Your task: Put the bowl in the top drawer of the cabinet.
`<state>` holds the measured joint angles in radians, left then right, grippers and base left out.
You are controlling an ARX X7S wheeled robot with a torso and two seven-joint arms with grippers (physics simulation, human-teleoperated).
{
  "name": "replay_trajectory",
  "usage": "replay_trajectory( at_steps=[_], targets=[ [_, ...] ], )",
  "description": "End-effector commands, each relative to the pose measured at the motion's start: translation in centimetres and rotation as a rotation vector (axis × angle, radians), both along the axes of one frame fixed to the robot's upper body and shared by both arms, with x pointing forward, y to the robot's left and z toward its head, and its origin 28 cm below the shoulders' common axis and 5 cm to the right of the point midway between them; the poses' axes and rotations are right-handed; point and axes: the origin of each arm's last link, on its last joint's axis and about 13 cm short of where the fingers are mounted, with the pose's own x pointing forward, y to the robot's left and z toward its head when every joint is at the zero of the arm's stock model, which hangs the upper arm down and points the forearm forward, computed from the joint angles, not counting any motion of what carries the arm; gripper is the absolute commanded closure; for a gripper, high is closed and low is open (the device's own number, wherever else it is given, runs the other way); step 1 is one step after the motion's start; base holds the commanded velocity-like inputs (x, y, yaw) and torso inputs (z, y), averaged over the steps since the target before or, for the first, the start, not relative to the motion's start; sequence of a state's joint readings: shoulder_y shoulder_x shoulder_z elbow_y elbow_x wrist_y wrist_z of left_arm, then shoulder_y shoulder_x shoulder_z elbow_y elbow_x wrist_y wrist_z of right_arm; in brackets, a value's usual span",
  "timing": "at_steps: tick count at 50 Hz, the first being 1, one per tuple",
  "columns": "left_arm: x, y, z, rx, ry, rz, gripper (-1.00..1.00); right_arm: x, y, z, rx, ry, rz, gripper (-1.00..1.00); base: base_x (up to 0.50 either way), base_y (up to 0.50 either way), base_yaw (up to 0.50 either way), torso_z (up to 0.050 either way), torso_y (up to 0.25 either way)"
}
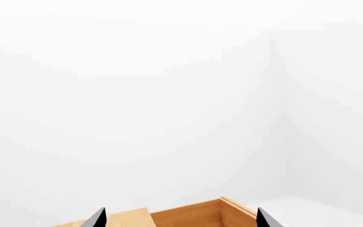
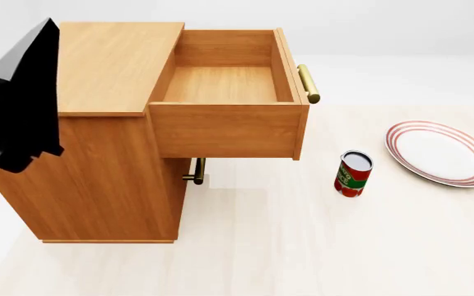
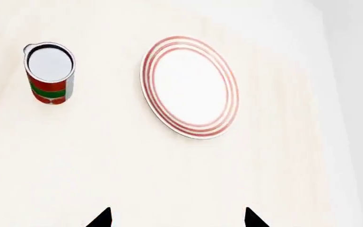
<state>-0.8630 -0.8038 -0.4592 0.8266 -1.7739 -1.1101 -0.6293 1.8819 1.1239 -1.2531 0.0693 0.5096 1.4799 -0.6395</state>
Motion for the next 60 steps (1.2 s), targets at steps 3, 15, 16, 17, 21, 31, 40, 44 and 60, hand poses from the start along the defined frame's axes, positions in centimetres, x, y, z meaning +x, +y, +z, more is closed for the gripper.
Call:
replay_trajectory(
  at_steps=[3, 15, 16, 17, 21, 31, 40, 44, 60],
  targets=[
    [0.1, 0.0, -0.3, -0.005, 0.009, -0.003, -1.0, -3.2, -1.4, -1.8, -0.033, 0.084, -0.108, -1.0, 0.0, 0.0, 0.0, 0.0, 0.0],
    [0.3, 0.0, -0.6, -0.009, 0.015, -0.004, -1.0, -4.2, -1.9, -4.6, -0.081, 0.143, -0.162, -1.0, 0.0, 0.0, 0.0, 0.0, 0.0],
    [0.3, 0.0, -0.6, -0.009, 0.016, -0.005, -1.0, -4.1, -1.8, -5.0, -0.085, 0.148, -0.166, -1.0, 0.0, 0.0, 0.0, 0.0, 0.0],
    [0.3, 0.0, -0.6, -0.009, 0.016, -0.005, -1.0, -4.1, -1.8, -5.3, -0.087, 0.152, -0.17, -1.0, 0.0, 0.0, 0.0, 0.0, 0.0],
    [0.3, 0.0, -0.6, -0.009, 0.018, -0.005, -1.0, -4.3, -1.9, -6.4, -0.099, 0.17, -0.184, -1.0, 0.0, 0.0, 0.0, 0.0, 0.0],
    [0.3, 0.0, -0.9, -0.009, 0.024, -0.002, -1.0, -4.6, -2.1, -8.7, -0.111, 0.204, -0.196, -1.0, 0.0, 0.0, 0.0, 0.0, 0.0],
    [0.4, 0.0, -1.0, -0.008, 0.03, -0.001, -1.0, -5.2, -2.6, -10.1, -0.066, 0.215, -0.181, -1.0, 0.0, 0.0, 0.0, 0.0, 0.0],
    [0.4, 0.0, -1.1, -0.008, 0.033, 0.0, -1.0, -5.3, -2.7, -10.8, -0.052, 0.22, -0.177, -1.0, 0.0, 0.0, 0.0, 0.0, 0.0],
    [0.5, 0.0, -1.2, -0.009, 0.037, 0.0, -1.0, -6.4, -3.6, -12.9, -0.006, 0.234, -0.182, -1.0, 0.0, 0.0, 0.0, 0.0, 0.0]
  ],
)
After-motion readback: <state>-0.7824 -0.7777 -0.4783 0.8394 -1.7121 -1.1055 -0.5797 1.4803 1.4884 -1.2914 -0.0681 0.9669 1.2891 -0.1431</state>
